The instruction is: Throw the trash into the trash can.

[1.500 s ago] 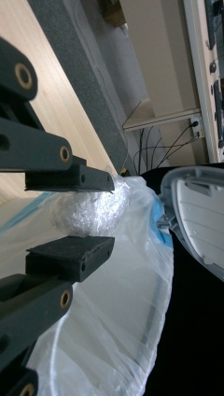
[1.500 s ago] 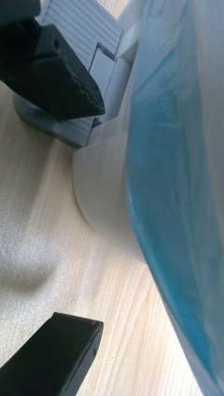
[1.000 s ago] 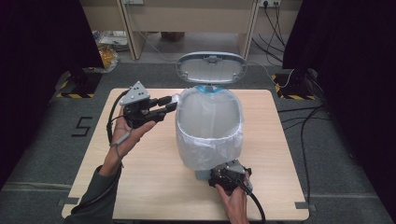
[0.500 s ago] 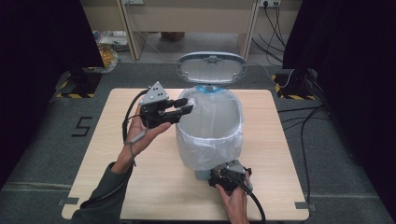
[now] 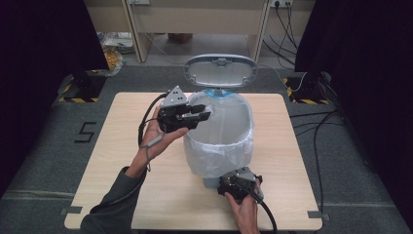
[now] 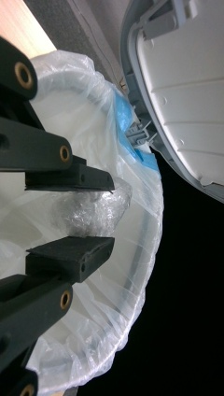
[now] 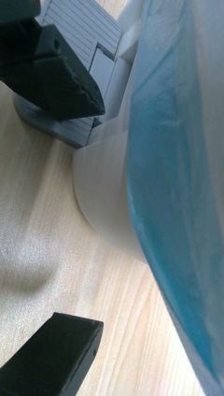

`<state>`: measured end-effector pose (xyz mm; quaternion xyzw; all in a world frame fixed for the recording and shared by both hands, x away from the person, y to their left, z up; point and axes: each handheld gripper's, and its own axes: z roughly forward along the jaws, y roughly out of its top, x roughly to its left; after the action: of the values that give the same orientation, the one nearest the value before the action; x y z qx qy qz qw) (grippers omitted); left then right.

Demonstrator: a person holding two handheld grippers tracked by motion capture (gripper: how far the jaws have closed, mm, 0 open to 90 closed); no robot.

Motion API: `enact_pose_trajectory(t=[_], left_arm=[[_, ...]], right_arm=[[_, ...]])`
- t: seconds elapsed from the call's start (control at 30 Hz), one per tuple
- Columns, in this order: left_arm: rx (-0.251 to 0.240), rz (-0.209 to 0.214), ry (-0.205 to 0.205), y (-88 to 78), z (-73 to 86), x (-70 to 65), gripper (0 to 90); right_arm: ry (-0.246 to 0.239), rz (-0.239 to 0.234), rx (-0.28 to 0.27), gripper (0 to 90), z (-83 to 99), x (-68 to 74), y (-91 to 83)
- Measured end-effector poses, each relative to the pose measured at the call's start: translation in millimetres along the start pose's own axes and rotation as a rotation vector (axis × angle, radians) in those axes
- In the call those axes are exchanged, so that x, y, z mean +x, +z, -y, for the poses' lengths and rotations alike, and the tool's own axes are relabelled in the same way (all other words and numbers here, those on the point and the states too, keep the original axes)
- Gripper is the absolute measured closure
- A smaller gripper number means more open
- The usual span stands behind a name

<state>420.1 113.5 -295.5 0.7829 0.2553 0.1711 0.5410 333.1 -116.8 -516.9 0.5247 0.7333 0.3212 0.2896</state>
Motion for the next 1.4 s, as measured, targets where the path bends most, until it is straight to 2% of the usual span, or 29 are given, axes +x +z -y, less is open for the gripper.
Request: enact_pose_trajectory(t=[0.27,0.53,0.63,0.97,1.13,1.4], left_arm=[[0.002,0.000,-0.010,4.2,-0.9,2.4,62.4],[-0.014,-0.008,-0.018,-4.8,-1.2,4.3,59.7],[-0.019,-0.015,-0.020,-8.1,0.2,5.6,51.6],[-0.033,-0.051,-0.054,-27.7,5.5,15.6,36.5],[-0.035,-0.066,-0.053,-35.8,10.3,18.7,30.0],[-0.051,-0.081,-0.058,-48.9,16.7,21.6,26.3]], right_arm=[[0.000,0.000,0.001,0.9,0.0,0.0,-0.1],[0.000,-0.001,0.001,0.9,0.0,-0.2,0.0],[0.001,-0.001,0.001,0.9,0.0,-0.1,0.0],[0.002,-0.002,0.000,0.9,0.1,-0.5,0.4],[0.002,-0.003,0.001,0.9,0.1,-0.6,0.4],[0.006,-0.004,0.002,0.9,0.0,-0.7,0.3]])
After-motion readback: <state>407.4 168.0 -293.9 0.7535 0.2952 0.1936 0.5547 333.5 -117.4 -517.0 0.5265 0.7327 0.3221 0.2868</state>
